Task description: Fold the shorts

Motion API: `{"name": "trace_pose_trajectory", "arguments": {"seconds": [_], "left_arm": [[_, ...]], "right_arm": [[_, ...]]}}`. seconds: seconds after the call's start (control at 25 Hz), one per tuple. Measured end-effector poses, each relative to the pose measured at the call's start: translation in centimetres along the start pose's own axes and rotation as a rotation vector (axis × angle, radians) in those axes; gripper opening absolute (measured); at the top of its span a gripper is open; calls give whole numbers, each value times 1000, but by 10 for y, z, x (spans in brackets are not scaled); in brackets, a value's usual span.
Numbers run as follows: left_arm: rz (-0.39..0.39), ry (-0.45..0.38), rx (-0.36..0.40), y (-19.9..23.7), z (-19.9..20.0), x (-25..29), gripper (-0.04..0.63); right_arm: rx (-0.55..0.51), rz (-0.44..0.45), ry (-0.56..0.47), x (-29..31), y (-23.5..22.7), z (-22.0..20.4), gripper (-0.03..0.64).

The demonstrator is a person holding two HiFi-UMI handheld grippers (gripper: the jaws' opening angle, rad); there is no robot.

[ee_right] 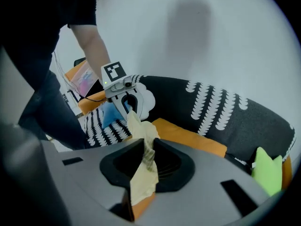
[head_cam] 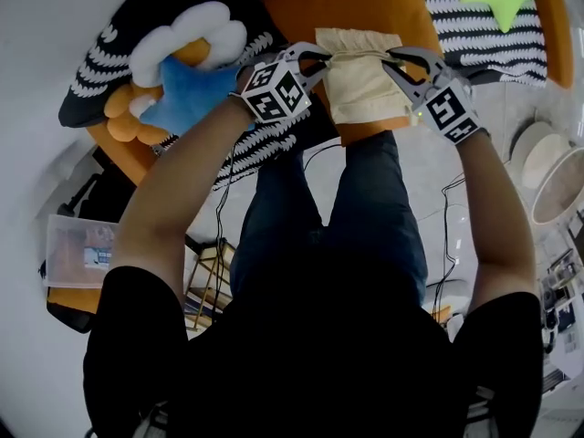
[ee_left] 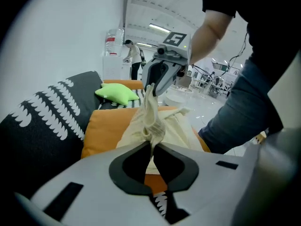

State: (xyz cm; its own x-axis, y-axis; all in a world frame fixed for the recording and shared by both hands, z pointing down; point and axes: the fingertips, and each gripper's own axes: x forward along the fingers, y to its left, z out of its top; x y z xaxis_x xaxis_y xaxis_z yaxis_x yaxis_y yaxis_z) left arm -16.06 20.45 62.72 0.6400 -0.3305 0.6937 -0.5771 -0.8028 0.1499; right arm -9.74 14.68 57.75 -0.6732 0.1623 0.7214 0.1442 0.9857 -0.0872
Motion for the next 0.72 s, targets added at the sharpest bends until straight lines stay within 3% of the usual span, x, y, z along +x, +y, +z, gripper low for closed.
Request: {"name": "trace_pose_trajectory", "arguments": {"seconds": [0.32, 0.72], "left_arm": [[-33, 49, 180, -55, -4, 18, 25], [-81, 87, 242, -106, -22, 38, 23]], "right_arm": [[-208, -19, 67, -13, 45, -42, 69], [-347, 44, 159, -13, 100, -91, 64]]}}
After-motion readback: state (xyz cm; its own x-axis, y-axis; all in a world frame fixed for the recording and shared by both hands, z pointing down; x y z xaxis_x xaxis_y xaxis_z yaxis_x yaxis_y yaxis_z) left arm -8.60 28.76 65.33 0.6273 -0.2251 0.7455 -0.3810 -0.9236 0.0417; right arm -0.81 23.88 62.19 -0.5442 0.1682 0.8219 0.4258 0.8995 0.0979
